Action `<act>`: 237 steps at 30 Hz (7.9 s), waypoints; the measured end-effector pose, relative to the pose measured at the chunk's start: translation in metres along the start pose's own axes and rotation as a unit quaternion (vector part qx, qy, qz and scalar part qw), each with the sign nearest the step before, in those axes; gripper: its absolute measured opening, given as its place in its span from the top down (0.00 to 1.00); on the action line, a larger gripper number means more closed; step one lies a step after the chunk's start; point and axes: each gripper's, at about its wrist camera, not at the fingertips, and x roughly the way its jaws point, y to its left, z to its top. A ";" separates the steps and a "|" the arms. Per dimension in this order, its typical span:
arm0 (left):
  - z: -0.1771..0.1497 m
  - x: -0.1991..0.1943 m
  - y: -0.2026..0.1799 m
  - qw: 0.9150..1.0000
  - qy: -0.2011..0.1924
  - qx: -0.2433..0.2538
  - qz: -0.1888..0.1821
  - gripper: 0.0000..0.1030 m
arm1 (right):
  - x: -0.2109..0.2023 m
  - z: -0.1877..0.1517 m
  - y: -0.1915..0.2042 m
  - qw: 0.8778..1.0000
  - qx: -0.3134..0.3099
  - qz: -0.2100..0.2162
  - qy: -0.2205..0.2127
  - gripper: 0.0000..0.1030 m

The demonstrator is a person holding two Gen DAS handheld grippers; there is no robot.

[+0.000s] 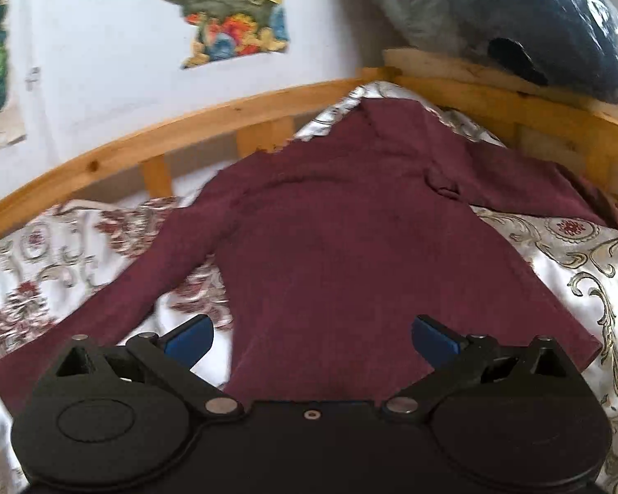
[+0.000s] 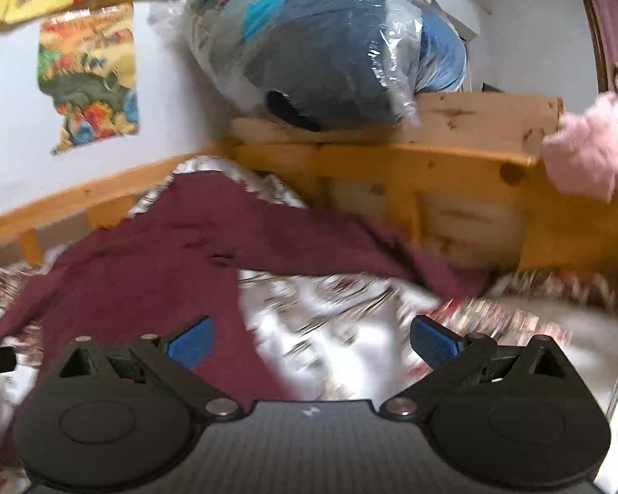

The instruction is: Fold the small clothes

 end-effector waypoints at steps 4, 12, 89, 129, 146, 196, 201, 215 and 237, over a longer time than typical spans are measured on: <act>-0.006 0.028 -0.015 0.999 0.020 0.009 -0.032 0.01 | 0.039 0.018 -0.021 0.997 -0.057 -0.057 -0.003 0.00; -0.018 0.056 -0.029 0.994 -0.013 0.090 -0.057 0.01 | 0.125 0.028 -0.052 0.983 -0.124 -0.126 0.054 0.04; -0.035 0.149 0.050 0.991 0.068 0.107 0.035 0.01 | 0.250 0.052 0.072 0.988 -0.135 0.009 0.075 0.05; -0.092 0.080 0.267 0.899 0.046 -0.175 0.400 0.01 | 0.106 -0.027 0.114 0.963 -0.055 0.229 0.128 0.00; -0.069 0.083 0.270 0.898 0.047 -0.194 0.393 0.92 | 0.107 -0.035 0.124 0.960 -0.077 0.231 0.137 0.00; -0.002 0.122 -0.020 0.992 0.021 -0.016 -0.121 0.34 | 0.144 0.011 0.031 0.991 0.029 0.119 0.058 0.00; -0.025 0.111 -0.014 0.990 0.033 -0.024 -0.135 0.19 | 0.146 0.011 0.029 0.990 0.031 0.120 0.064 0.00; -0.081 0.092 0.031 0.993 0.105 0.002 -0.057 0.06 | 0.137 -0.027 0.109 0.959 -0.223 0.157 0.076 0.00; -0.120 0.070 0.027 0.976 0.076 0.203 -0.002 0.00 | 0.072 -0.051 0.093 0.900 -0.396 0.160 0.086 0.00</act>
